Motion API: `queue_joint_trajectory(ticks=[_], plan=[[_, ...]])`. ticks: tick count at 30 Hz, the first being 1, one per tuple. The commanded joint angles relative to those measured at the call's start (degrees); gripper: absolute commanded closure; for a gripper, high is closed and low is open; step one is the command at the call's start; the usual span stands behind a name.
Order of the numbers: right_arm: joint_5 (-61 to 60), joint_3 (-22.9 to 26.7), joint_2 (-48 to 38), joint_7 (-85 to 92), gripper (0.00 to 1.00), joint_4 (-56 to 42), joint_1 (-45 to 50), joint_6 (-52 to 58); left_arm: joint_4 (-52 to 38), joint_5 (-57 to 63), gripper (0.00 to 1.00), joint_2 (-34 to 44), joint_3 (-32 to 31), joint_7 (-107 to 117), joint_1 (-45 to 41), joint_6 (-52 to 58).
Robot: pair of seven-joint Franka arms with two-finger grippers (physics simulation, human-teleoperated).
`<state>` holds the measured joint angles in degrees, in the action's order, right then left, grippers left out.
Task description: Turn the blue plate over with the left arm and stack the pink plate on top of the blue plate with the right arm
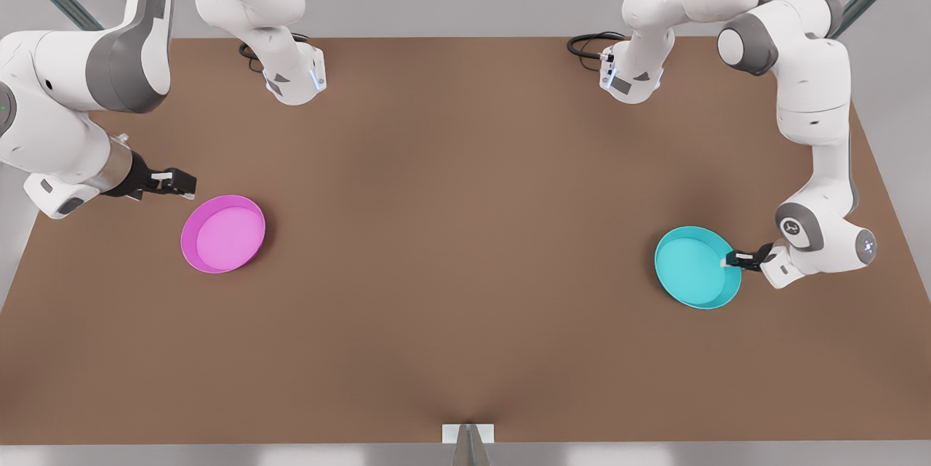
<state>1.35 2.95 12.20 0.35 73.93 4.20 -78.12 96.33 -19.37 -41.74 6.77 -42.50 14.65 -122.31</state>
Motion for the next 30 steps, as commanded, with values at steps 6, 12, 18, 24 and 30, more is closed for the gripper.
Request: queue_joint_trajectory(ticks=[6,12,18,24,30], plan=[[-0.03,0.12,0.02,0.61,0.00,-0.02,0.02,0.25,-0.62,0.04,0.73,-0.01,-0.09,-2.06,-0.41,-0.04],[-0.03,1.00,0.20,0.70,0.00,0.25,0.02,0.16,-0.70,0.74,0.79,2.19,-1.76,6.82,-1.03,0.76],[-0.12,2.32,1.43,0.79,0.00,1.21,-0.16,0.34,-2.29,6.88,0.79,8.69,-1.06,20.15,-8.93,4.44],[-0.12,2.32,1.43,0.61,0.00,1.39,-0.33,0.34,-25.14,27.98,0.79,9.31,-1.50,55.06,-23.87,27.73],[-0.65,2.93,1.69,0.70,0.00,2.88,-0.42,0.34,-37.17,37.13,0.79,1.15,28.80,75.81,-59.36,32.13]])
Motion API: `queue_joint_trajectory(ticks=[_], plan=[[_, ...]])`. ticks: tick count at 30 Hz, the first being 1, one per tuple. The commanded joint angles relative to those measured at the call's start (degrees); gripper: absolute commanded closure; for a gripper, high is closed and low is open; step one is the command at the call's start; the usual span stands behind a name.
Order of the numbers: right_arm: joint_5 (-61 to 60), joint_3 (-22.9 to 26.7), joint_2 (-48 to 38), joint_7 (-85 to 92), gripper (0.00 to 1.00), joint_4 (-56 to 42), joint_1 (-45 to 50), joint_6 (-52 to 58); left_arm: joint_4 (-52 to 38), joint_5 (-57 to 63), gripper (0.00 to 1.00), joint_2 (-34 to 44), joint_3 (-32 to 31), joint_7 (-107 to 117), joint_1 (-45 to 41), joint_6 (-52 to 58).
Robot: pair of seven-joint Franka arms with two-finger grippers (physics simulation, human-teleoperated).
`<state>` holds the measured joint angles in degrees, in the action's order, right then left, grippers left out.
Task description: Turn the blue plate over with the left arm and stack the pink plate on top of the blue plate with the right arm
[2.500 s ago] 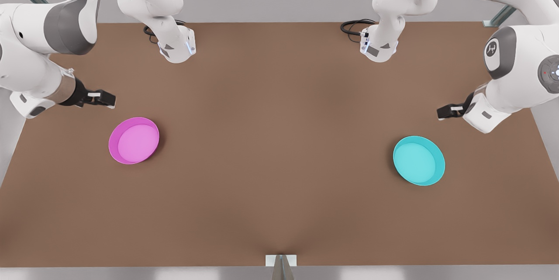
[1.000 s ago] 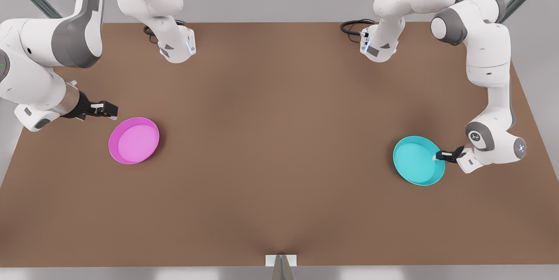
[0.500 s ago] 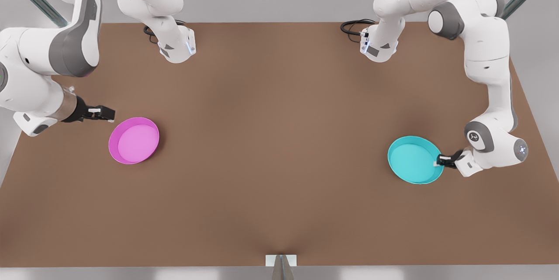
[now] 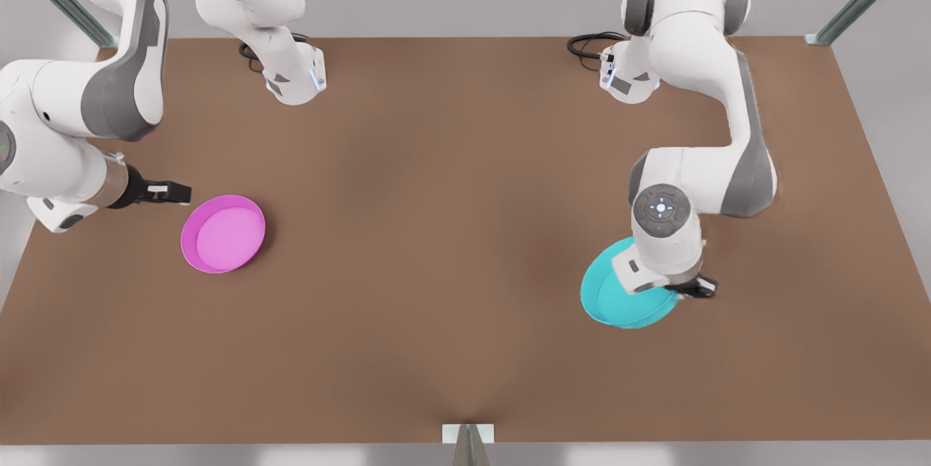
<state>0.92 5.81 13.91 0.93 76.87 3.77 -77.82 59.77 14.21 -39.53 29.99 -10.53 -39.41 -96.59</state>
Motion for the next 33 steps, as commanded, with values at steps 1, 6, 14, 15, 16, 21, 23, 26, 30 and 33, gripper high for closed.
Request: queue_joint_trajectory(ticks=[1,6,14,15,16,21,23,26,30,33], plan=[[-0.21,0.08,-0.11,0.13,0.00,0.55,0.01,0.03,-2.37,3.54,0.79,-3.70,8.67,46.73,-8.47,6.42],[-0.48,0.52,-0.11,0.13,0.00,0.73,0.10,0.03,-3.79,6.33,0.79,-19.87,28.46,59.75,-28.43,6.33],[-0.83,2.97,0.24,1.00,0.00,8.29,0.01,-1.72,16.77,41.77,0.79,-23.05,17.57,108.52,-38.90,4.31],[-0.83,4.64,-0.02,4.69,0.00,10.83,0.01,-4.88,18.62,48.44,0.79,-21.47,12.65,115.64,-38.72,6.85],[-0.83,6.31,-0.20,7.42,0.00,14.09,-0.08,-9.19,19.33,50.83,0.79,-20.41,7.81,119.52,-38.28,10.81],[-3.99,11.41,-1.69,14.10,0.00,30.17,0.01,-33.44,18.89,53.55,0.79,-19.53,-3.97,137.36,-37.05,13.36],[-10.75,11.50,2.96,19.11,0.00,31.14,-1.30,-39.69,18.89,54.34,0.79,-19.71,-5.73,138.15,-35.56,13.10],[-17.09,11.50,9.47,27.11,0.00,28.95,-5.61,-40.05,18.98,55.04,0.79,-20.59,-5.91,139.12,-35.38,12.66],[-17.26,11.50,13.34,30.54,0.00,27.28,-9.13,-40.04,18.98,54.69,0.21,-21.55,-5.91,138.68,-35.21,12.57],[-17.26,11.41,15.53,31.68,0.00,25.87,-10.27,-40.04,18.98,54.52,0.00,-22.08,-6.34,138.77,-35.38,13.10]])
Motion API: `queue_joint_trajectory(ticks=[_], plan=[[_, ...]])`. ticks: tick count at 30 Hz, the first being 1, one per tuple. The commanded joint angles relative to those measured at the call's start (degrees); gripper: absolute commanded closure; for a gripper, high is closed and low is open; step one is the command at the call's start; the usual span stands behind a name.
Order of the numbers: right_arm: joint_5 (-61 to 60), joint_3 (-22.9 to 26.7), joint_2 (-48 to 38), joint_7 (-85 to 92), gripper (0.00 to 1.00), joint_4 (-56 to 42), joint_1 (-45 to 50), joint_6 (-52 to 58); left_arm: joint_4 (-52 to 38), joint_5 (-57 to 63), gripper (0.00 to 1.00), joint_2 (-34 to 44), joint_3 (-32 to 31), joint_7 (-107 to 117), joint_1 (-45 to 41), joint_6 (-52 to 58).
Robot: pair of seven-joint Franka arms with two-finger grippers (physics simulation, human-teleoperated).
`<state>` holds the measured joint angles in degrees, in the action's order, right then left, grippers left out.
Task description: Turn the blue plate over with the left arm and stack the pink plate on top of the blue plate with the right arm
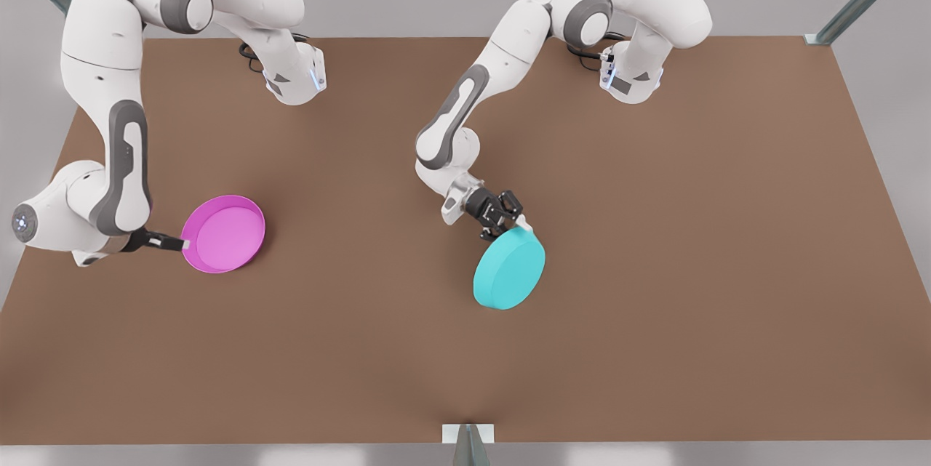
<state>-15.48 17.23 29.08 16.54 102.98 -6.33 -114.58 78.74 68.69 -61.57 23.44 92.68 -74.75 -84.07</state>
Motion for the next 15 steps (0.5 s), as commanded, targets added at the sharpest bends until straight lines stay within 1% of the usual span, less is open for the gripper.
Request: queue_joint_trajectory(ticks=[1,3,4,5,6,7,8,9,10,11,12,13,14,15], plan=[[-0.78,0.00,0.97,16.15,0.00,-0.15,-0.35,-3.19,-0.51,-0.66,0.00,0.13,-0.85,35.03,-0.05,1.18],[-0.87,-0.09,2.73,17.91,0.00,-0.24,-0.88,-3.28,-8.50,-9.00,0.00,0.05,-3.39,31.87,-0.14,1.53],[-0.87,-0.09,3.26,19.04,0.00,-0.15,-1.75,-3.37,-13.77,-12.51,0.00,0.05,-6.39,31.86,-0.05,1.54],[-0.78,-0.27,3.79,20.02,0.00,0.11,-2.81,-3.28,-22.37,-19.88,0.00,0.39,-8.32,31.86,-0.05,1.63],[-0.70,-0.44,4.05,20.11,0.00,0.20,-3.60,-3.28,-28.54,-28.33,0.00,1.54,-9.20,31.95,-0.14,2.06],[-0.70,-0.53,4.58,20.11,0.00,0.20,-4.31,-3.28,-33.29,-37.91,0.00,3.56,-11.92,32.65,-0.14,1.28],[-0.70,-0.71,5.54,20.54,0.00,0.20,-4.92,-3.37,-34.09,-47.45,0.00,7.23,-15.95,32.30,0.47,-1.52],[-1.13,-1.32,6.60,21.60,0.00,0.11,-5.97,-4.33,-34.00,-69.50,0.00,16.01,-16.94,27.05,2.94,-4.53],[-1.13,-3.34,7.13,22.04,0.00,0.11,-8.17,-5.03,-33.39,-87.19,0.00,25.33,-16.67,24.66,5.39,-0.25],[-1.13,-3.96,7.74,22.04,0.00,0.11,-8.88,-5.65,-33.30,-101.92,0.00,30.26,-16.85,24.48,10.47,7.21],[-1.22,-4.66,8.45,22.04,0.00,-0.06,-9.40,-6.00,-33.92,-109.73,0.00,34.22,-16.50,16.53,25.29,19.43],[-1.40,-6.24,8.62,22.04,0.00,-0.06,-10.64,-6.18,-34.18,-107.99,0.00,35.64,-15.71,-0.76,42.78,28.23],[-1.75,-6.33,8.62,22.04,0.00,-0.06,-10.37,-6.18,-34.18,-95.88,0.00,36.17,-13.87,-21.54,51.09,29.40],[-2.01,-6.60,8.45,21.87,0.00,-0.06,-10.11,-6.09,-34.18,-84.98,0.00,36.17,-9.92,-45.04,55.66,28.61]])
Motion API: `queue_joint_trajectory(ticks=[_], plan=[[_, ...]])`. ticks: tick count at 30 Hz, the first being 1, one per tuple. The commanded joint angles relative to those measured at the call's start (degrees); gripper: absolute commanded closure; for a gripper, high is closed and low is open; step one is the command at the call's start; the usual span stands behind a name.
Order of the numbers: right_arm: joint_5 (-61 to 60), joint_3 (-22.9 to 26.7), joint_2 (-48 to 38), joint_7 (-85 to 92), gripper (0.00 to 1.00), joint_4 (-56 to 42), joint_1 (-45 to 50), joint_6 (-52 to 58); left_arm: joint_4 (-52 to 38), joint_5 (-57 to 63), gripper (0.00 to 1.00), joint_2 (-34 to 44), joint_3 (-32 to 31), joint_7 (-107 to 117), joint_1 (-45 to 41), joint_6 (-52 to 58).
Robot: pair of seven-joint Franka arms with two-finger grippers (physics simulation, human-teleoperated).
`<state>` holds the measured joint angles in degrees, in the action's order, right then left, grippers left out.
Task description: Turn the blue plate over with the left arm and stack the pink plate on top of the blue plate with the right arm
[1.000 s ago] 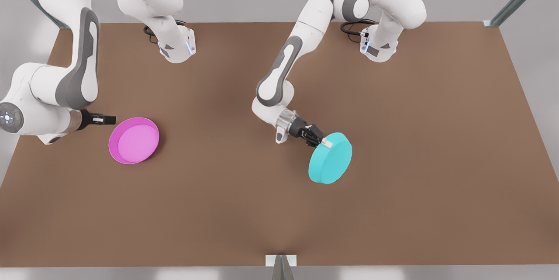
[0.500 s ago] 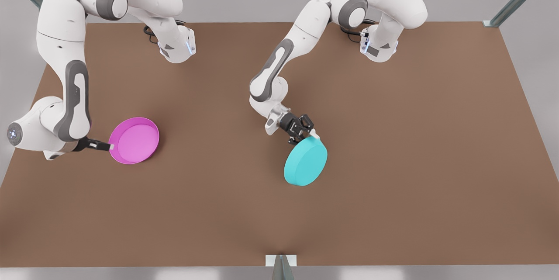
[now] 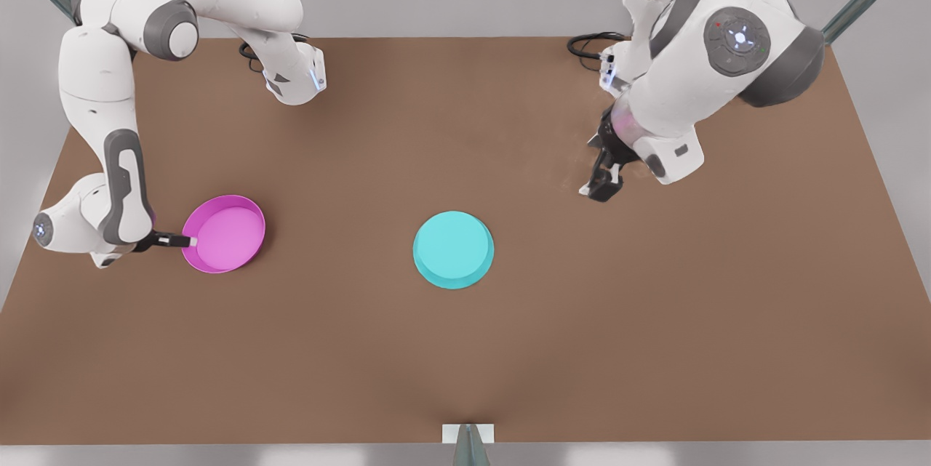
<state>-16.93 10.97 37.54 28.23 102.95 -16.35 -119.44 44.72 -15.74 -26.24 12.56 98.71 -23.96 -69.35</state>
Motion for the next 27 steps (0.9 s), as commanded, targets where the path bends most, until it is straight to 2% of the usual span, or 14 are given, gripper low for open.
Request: queue_joint_trajectory(ticks=[1,3,4,5,6,7,9,10,12,14,18,22,24,27], plan=[[-0.56,-0.34,-0.19,9.91,0.00,-0.03,0.09,-1.14,0.19,5.34,0.00,0.40,4.13,-67.52,5.06,13.19],[-0.65,-0.51,-0.45,9.56,0.00,0.05,0.35,-0.97,1.85,14.66,0.00,-0.83,4.58,-95.07,5.77,11.96],[-0.65,-0.86,-0.54,9.47,0.00,0.14,0.35,-1.14,7.45,15.65,0.00,1.00,-1.00,-97.92,11.18,6.11],[-0.65,-0.95,-0.54,9.56,0.00,0.23,0.35,-1.14,28.68,20.81,0.00,9.42,-11.66,-98.44,17.71,-13.65],[-0.65,-1.04,-0.45,9.56,0.00,0.32,0.44,-1.14,36.31,21.80,0.00,11.91,-19.57,-103.19,23.68,-16.61],[-0.65,-1.04,-0.54,9.47,0.05,0.58,0.53,-1.06,36.31,24.61,0.00,9.89,-24.07,-86.17,25.54,-21.17],[-0.65,-1.04,-0.89,9.47,0.15,1.46,0.62,-0.88,38.76,22.50,0.00,10.41,-24.51,-82.27,27.65,-29.25],[-0.65,-1.13,-0.89,9.56,0.21,1.72,0.62,-0.70,42.90,22.77,0.00,13.14,-25.21,-79.73,27.65,-28.39],[-0.65,-1.13,-0.98,9.56,0.34,1.81,0.79,-0.53,35.80,22.42,0.00,14.20,-25.12,-103.36,28.18,-7.74],[-0.65,-1.13,-0.98,9.56,0.47,1.81,1.06,-0.53,34.99,22.42,0.00,13.67,-25.30,-93.97,27.39,-12.74],[-0.56,-1.13,-0.89,9.73,0.74,1.72,1.06,-0.35,33.06,22.42,0.00,12.35,-25.30,-92.91,27.48,-12.21],[-0.56,-1.13,-1.50,9.56,0.79,1.55,1.93,0.61,32.97,22.33,0.00,12.53,-25.39,-93.17,27.39,-9.49],[-0.56,-1.13,-2.56,9.47,0.79,1.28,3.08,1.93,32.97,21.45,0.00,12.44,-25.56,-73.74,26.86,-6.50],[-0.65,-1.13,-5.20,8.68,0.79,1.20,5.89,3.95,32.80,21.54,0.00,12.44,-26.53,-89.74,25.80,-6.15]])
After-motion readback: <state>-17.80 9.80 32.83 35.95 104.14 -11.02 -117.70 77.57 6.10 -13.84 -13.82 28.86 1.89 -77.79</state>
